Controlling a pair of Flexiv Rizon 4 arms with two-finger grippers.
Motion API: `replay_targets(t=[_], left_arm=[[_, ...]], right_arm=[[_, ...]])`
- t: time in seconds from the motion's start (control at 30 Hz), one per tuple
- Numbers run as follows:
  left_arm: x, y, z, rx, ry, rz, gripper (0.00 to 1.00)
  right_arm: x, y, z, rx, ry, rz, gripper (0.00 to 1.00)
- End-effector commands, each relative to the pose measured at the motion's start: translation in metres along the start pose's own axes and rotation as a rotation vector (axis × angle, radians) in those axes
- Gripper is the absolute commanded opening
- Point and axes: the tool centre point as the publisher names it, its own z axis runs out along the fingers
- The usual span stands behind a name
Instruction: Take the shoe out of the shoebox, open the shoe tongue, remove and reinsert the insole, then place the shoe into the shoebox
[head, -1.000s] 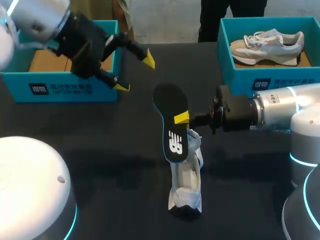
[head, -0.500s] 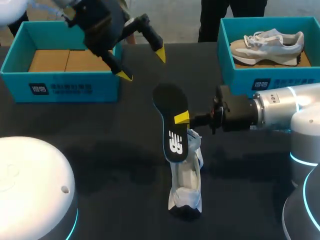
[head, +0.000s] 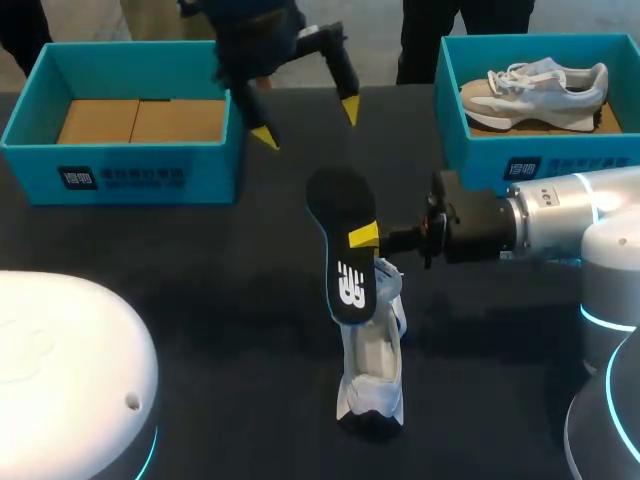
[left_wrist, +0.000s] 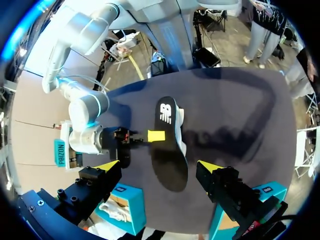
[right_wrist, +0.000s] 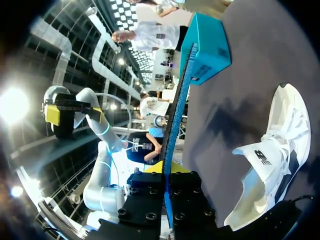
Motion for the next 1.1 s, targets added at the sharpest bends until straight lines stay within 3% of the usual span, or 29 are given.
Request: replay_targets(t=[0.03, 0.27, 0.47, 0.53, 0.73, 1.1], left_arm=[[-0.012, 0.006, 0.001, 0.018, 0.247, 0.009, 1.0], [-0.018, 0.006, 0.004, 0.068, 0.289, 0.0, 1.0], [-0.019, 0.005, 0.007, 0.055, 0.323, -0.006, 1.0], [-0.017, 0.004, 0.007, 0.012, 0.334, -0.005, 1.0], [-0.005, 0.003, 0.004, -0.096, 0.158, -0.05, 1.0], [0.024, -0.003, 0.003, -0.156, -0.184, -0.095, 1.0]], right_arm=[[0.0, 0.0, 0.002, -0.002, -0.002, 0.0, 0.0], [0.0, 0.0, 0.002, -0.002, -0.002, 0.0, 0.0], [0.0, 0.0, 0.002, -0.002, -0.002, 0.0, 0.0], [0.0, 0.0, 0.002, -0.002, -0.002, 0.0, 0.0], [0.0, 0.0, 0.002, -0.002, -0.002, 0.0, 0.0], [0.0, 0.0, 0.002, -0.002, -0.002, 0.0, 0.0]])
